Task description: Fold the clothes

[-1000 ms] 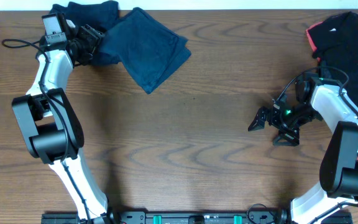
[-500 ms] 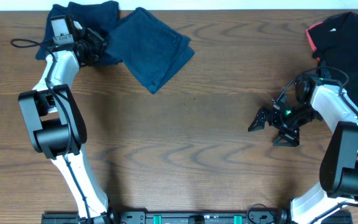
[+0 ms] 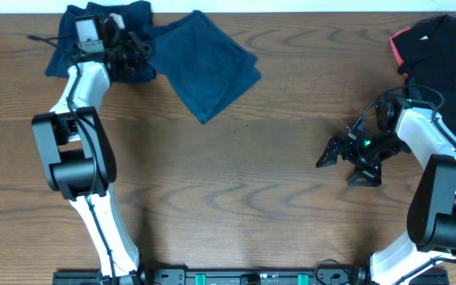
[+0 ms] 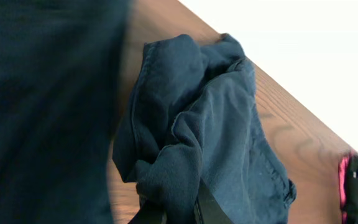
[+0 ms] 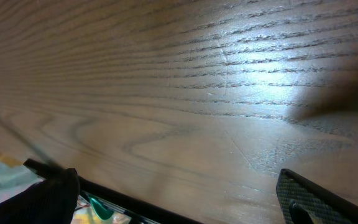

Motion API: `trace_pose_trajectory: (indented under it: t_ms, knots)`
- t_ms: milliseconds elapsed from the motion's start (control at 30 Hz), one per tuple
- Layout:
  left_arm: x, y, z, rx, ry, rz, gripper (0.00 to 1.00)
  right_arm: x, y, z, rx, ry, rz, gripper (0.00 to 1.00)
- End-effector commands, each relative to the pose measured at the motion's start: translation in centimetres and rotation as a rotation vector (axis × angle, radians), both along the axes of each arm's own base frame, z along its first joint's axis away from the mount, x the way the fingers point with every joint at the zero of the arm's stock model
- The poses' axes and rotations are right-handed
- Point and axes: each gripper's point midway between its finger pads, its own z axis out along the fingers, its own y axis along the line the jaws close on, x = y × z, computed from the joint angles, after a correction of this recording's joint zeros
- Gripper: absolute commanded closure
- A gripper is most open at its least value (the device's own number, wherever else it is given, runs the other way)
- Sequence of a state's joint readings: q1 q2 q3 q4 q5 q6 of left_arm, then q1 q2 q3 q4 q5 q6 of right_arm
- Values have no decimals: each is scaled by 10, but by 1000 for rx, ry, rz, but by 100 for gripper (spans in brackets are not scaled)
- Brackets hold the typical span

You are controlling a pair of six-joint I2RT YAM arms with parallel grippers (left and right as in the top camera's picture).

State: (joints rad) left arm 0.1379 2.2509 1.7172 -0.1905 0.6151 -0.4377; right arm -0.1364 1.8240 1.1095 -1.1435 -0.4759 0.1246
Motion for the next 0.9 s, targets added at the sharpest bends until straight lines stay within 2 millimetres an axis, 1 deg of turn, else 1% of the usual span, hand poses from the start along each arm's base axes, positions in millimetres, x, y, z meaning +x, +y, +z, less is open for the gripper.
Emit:
trace_pose_trajectory:
  t_ms: [0, 67, 100, 167, 200, 300, 367, 400, 433, 467, 500, 533, 600, 633, 667, 733, 800, 833, 867]
  knots:
    - [12, -16, 29, 61, -114, -122, 92, 2, 0, 2, 15, -11, -2, 1]
    - [18, -15, 44, 85, -150, -135, 92, 2, 0, 2, 15, -10, -2, 1]
    - [22, -10, 51, 99, -164, -126, 92, 1, 0, 2, 15, -8, -2, 1]
    - [33, 5, 74, 133, -210, -87, 92, 0, 1, 3, 15, -3, -2, 1]
    - [36, 11, 82, 145, -227, -71, 92, -1, 1, 3, 16, 0, -2, 1]
    - [48, 38, 116, 178, -304, -17, 92, -4, 0, 4, 14, 16, -1, 1]
    - [54, 63, 140, 202, -364, 33, 92, -7, -1, 4, 3, 30, 3, 1]
    - [57, 80, 149, 217, -385, 80, 92, -9, -1, 4, 2, 38, 4, 1]
    - [58, 95, 155, 221, -396, 123, 92, -11, -1, 4, 1, 45, 4, 1]
    - [58, 115, 160, 220, -404, 178, 91, -12, -1, 5, 2, 49, 4, 1]
    - [58, 126, 161, 218, -405, 209, 90, -12, -1, 5, 2, 52, 4, 1]
    - [56, 143, 160, 225, -397, 249, 90, -12, -1, 5, 2, 52, 4, 1]
    - [53, 161, 156, 239, -383, 287, 90, -12, -1, 5, 2, 53, 4, 1]
    - [50, 175, 152, 254, -367, 321, 90, -12, -1, 5, 2, 55, 1, 1]
    - [48, 183, 149, 264, -357, 342, 89, -13, -1, 5, 2, 57, 1, 1]
    - [44, 201, 137, 288, -320, 393, 87, -15, -1, 6, 3, 65, 1, 1]
    - [40, 214, 122, 305, -273, 430, 83, -16, -1, 6, 4, 72, 1, 1]
    - [38, 220, 111, 315, -241, 448, 79, -16, -1, 6, 4, 72, 1, 1]
    - [36, 225, 100, 322, -213, 462, 79, -16, -1, 6, 4, 72, 1, 1]
